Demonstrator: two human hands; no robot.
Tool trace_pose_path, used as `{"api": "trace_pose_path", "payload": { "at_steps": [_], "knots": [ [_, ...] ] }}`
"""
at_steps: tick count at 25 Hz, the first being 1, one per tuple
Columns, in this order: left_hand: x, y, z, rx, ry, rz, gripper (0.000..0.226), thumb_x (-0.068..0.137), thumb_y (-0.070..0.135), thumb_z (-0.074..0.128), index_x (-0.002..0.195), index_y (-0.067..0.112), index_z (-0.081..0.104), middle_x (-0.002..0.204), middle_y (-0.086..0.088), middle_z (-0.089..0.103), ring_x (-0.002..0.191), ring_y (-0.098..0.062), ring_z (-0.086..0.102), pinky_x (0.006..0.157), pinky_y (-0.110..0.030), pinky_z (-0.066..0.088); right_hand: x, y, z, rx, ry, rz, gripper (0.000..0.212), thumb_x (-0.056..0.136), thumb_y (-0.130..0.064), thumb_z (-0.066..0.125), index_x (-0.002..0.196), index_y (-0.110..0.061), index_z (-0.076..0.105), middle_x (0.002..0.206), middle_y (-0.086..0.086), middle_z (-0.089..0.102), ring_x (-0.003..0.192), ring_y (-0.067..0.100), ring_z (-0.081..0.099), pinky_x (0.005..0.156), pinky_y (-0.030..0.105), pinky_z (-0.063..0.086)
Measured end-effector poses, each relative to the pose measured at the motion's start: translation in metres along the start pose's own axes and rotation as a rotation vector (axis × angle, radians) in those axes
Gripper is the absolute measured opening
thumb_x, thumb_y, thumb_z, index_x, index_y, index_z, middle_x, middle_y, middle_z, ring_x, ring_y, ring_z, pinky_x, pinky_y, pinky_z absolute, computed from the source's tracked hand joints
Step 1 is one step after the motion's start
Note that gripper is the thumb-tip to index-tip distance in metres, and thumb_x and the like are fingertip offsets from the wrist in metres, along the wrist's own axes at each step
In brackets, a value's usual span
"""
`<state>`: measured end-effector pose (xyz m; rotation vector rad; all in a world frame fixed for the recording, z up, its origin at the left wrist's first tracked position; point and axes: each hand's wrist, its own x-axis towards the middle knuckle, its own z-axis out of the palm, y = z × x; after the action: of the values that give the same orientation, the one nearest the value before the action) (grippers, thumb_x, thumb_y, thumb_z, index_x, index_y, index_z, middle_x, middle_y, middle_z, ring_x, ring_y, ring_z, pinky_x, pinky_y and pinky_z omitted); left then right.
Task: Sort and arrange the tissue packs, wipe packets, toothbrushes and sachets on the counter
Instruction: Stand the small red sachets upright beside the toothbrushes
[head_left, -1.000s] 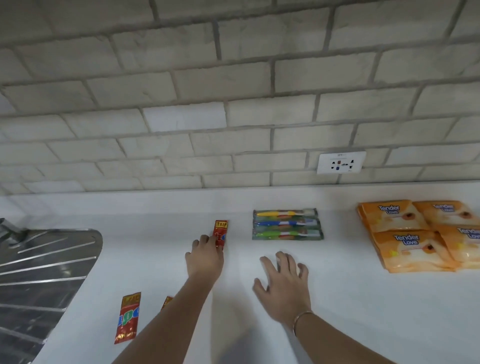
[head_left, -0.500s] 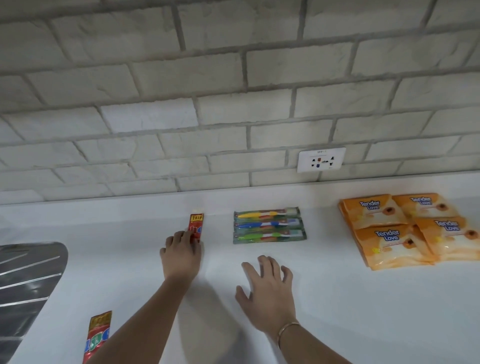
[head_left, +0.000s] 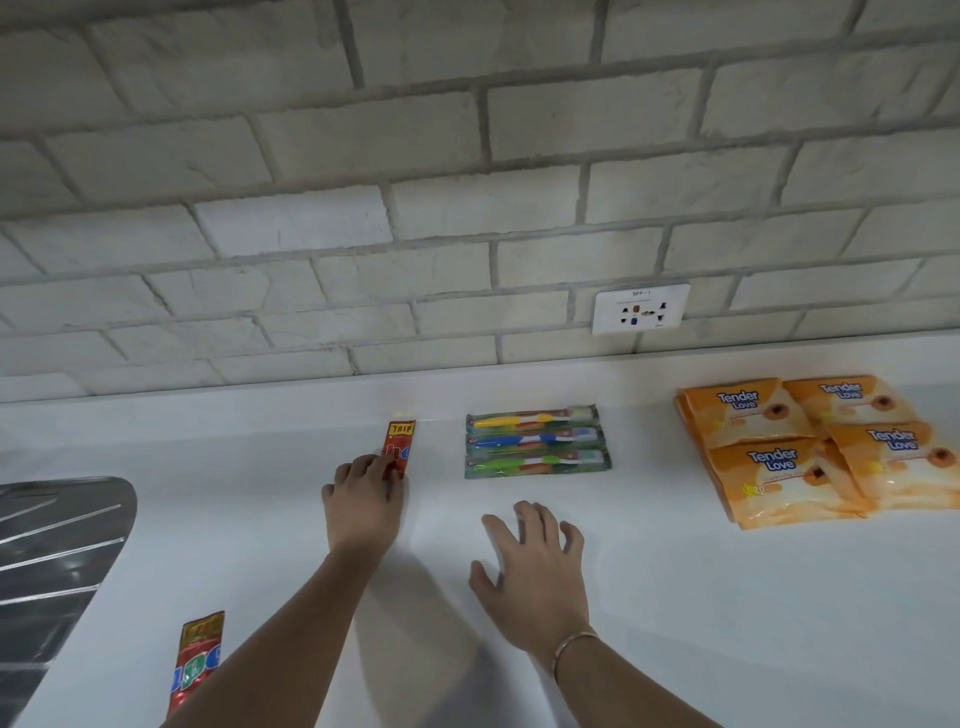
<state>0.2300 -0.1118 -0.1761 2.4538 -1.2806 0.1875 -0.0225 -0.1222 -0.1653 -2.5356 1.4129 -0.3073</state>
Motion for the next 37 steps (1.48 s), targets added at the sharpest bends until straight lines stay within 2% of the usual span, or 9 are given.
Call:
{"api": "trace_pose_path", "payload": {
  "at_steps": [6,10,12,15,21,25,28,32,37],
  "knots": [
    [0.000,0.003,-0.004,-0.075,0.008,-0.011,0.024,0.095,0.026,0.061,0.115,0.017,0.071,0.119,-0.006,0.069,0.109,-0.033,0.060,0.085,-0.044,0.047,0.000,0.001,0.001,0.004,0.006,-0.003,0.051,0.088,-0.061,0.041,0.133,-0.039,0.050,0.145,0.004,0.051,0.141,0.029,0.040,0.110,0.057,0.029],
    [-0.008,-0.005,-0.021,-0.490,0.034,-0.285,0.026,0.097,0.018,0.058,0.120,0.010,0.068,0.121,-0.013,0.062,0.109,-0.033,0.060,0.097,-0.041,0.048,0.000,0.001,-0.003,0.029,-0.021,0.006,0.054,0.088,-0.062,0.039,0.136,-0.040,0.049,0.150,0.004,0.045,0.146,0.027,0.032,0.113,0.055,0.025],
    [-0.012,-0.012,-0.036,-0.630,-0.095,-0.383,0.030,0.096,0.017,0.056,0.124,0.013,0.066,0.122,-0.011,0.061,0.109,-0.030,0.060,0.098,-0.040,0.050,0.001,0.003,-0.004,0.034,-0.025,0.005,0.055,0.088,-0.062,0.039,0.137,-0.040,0.049,0.151,0.003,0.045,0.146,0.026,0.031,0.113,0.054,0.024],
    [-0.029,-0.035,-0.072,-0.913,-0.264,-0.481,0.025,0.095,0.006,0.056,0.115,0.010,0.069,0.109,-0.013,0.070,0.098,-0.030,0.065,0.081,-0.034,0.054,0.001,0.003,-0.003,0.036,-0.021,0.001,0.054,0.088,-0.062,0.039,0.136,-0.040,0.051,0.149,0.003,0.046,0.144,0.025,0.032,0.113,0.054,0.024],
    [-0.120,-0.111,-0.129,-0.225,-0.290,0.007,0.021,0.087,0.008,0.069,0.097,0.026,0.073,0.100,0.021,0.066,0.093,-0.005,0.062,0.081,-0.021,0.047,0.000,0.003,-0.005,0.027,-0.014,-0.002,0.053,0.088,-0.062,0.041,0.135,-0.040,0.052,0.147,0.003,0.047,0.143,0.025,0.034,0.111,0.053,0.025],
    [-0.161,-0.125,-0.126,-0.099,-0.217,0.375,0.021,0.084,0.027,0.059,0.095,0.019,0.076,0.097,0.012,0.069,0.085,-0.009,0.065,0.077,-0.029,0.053,0.001,0.002,-0.004,0.028,-0.015,0.003,0.053,0.088,-0.061,0.040,0.134,-0.039,0.054,0.146,0.004,0.049,0.142,0.026,0.036,0.111,0.055,0.027],
    [-0.147,-0.118,-0.105,-0.031,-0.112,0.322,0.034,0.089,0.033,0.055,0.109,0.013,0.075,0.108,0.004,0.072,0.095,-0.019,0.067,0.082,-0.033,0.050,0.000,0.001,-0.004,0.026,-0.017,0.006,0.055,0.088,-0.062,0.039,0.135,-0.039,0.053,0.148,0.004,0.049,0.144,0.027,0.036,0.112,0.055,0.028],
    [-0.087,-0.088,-0.067,0.063,-0.178,0.149,0.050,0.097,0.039,0.039,0.133,0.015,0.064,0.134,0.000,0.065,0.121,-0.024,0.060,0.094,-0.044,0.049,0.001,0.001,-0.004,0.023,-0.040,0.009,0.057,0.089,-0.063,0.036,0.138,-0.040,0.050,0.152,0.003,0.047,0.147,0.026,0.033,0.114,0.055,0.026],
    [0.002,-0.060,-0.038,0.099,-0.220,0.108,0.048,0.103,0.036,0.034,0.141,0.017,0.059,0.140,-0.004,0.062,0.129,-0.027,0.056,0.095,-0.047,0.048,0.000,0.002,-0.004,0.023,-0.035,0.005,0.054,0.089,-0.062,0.036,0.137,-0.041,0.048,0.151,0.003,0.047,0.147,0.027,0.034,0.113,0.056,0.026]
  ]
}}
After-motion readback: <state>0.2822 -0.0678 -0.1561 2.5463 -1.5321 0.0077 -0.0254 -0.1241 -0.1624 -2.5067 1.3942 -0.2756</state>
